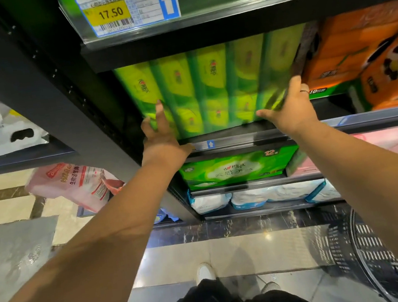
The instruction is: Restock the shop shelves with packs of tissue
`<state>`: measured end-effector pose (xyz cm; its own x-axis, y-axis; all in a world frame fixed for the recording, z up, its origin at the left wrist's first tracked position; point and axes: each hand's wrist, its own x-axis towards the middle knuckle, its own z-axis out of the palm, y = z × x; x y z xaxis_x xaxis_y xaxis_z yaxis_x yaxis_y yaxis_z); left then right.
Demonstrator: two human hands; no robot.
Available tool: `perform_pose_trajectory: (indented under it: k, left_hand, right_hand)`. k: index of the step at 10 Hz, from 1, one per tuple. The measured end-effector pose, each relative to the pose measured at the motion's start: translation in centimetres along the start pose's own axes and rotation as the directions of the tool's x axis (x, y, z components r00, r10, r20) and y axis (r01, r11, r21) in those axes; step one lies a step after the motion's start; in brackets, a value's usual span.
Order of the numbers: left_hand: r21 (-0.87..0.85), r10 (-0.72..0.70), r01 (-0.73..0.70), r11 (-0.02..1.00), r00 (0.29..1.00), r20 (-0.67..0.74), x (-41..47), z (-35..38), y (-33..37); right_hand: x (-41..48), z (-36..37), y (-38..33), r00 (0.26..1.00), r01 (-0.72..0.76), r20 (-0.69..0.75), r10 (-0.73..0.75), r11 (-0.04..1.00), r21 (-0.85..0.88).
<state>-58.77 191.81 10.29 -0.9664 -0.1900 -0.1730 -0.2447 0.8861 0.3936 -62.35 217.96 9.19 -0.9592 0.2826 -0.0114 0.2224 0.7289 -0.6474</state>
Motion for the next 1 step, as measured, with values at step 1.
perform_pose_trajectory:
  k: [1]
  left_hand:
    - [0.115, 0.081, -0.085, 0.990, 0.996, 0.041, -1.85, -0.78, 0.09]
  right_hand:
    - [-1.63, -2.04, 1.17, 0.995, 0.017, 0.102, -0.003, 0.991, -0.135]
